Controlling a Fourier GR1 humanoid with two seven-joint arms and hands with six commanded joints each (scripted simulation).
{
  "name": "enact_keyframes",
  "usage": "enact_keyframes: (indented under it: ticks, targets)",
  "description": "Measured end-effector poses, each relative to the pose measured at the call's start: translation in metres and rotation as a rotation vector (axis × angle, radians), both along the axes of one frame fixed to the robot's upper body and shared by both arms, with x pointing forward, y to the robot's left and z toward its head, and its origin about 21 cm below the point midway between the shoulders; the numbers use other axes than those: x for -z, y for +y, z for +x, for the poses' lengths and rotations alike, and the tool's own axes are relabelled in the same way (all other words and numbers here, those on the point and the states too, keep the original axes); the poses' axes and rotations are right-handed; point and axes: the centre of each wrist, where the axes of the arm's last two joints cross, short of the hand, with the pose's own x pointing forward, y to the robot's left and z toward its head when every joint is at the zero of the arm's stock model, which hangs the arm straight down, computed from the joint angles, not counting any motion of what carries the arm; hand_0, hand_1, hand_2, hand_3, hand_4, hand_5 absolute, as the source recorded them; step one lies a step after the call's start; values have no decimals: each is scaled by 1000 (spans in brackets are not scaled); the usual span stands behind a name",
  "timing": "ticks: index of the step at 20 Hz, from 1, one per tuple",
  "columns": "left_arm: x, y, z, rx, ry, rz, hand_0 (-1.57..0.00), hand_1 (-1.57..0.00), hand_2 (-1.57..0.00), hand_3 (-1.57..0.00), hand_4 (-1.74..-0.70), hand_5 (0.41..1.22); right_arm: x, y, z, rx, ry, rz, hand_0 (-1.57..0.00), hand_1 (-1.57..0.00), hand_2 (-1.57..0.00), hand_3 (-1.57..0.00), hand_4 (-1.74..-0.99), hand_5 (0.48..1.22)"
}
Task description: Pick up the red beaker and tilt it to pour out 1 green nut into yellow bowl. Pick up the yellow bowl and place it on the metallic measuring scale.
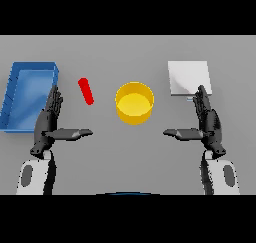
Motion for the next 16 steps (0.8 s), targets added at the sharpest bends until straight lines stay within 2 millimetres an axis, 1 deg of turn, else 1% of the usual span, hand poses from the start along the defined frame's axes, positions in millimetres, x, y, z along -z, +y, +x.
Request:
enact_keyframes:
  ticks: [5, 6, 7, 8, 9, 11, 12, 13, 15, 16]
  targets:
    - [-1, 2, 6, -2, 7, 1, 1, 1, 1, 1, -1093, 623, 0, 6, -2, -3, -2, 2, 1, 1, 1, 1, -1128, 660]
    - [1, -1, 8, -1, 14, 0, 1, 1, 1, 1, -1093, 623, -2, 9, -1, -1, -4, 5, 1, 1, 1, 1, -1128, 660]
    - [0, 0, -3, 13, -42, 71, 1, 1, 1, 1, -1094, 620, -5, 11, -9, -22, -112, -128, 1, 1, 1, 1, -1128, 663]
    - [-1, -1, -12, 22, -67, 107, 1, 1, 1, 1, -1094, 618, -4, 17, -21, -45, -166, -203, 1, 1, 1, 1, -1127, 664]
    - [-5, -2, -16, 25, -64, 140, 1, 1, 1, 1, -1093, 615, -3, 20, -26, -53, -167, -256, 1, 1, 1, 1, -1126, 666]
    - [-8, -7, -19, 35, -51, 160, 1, 1, 1, 1, -1098, 616, -5, 25, -26, -61, -157, -285, 1, 1, 1, 1, -1118, 663]
    - [-9, -4, -20, 32, -45, 168, 1, 1, 1, 1, -1096, 616, -5, 26, -29, -54, -163, -298, 1, 1, 1, 1, -1112, 659]
    - [-12, -3, -19, 23, -36, 178, 1, 1, 1, 1, -1094, 613, -7, 24, -27, -42, -150, -308, 1, 1, 1, 1, -1120, 660]
    - [-9, -4, -18, 39, -9, 193, 1, 1, 1, 1, -1090, 612, -5, 21, -27, -46, -151, -291, 1, 1, 1, 1, -1123, 653]
    - [-8, -9, -12, 45, 1, 200, 1, 1, 1, 1, -1095, 617, -6, 22, -27, -50, -145, -282, 1, 1, 1, 1, -1127, 652]
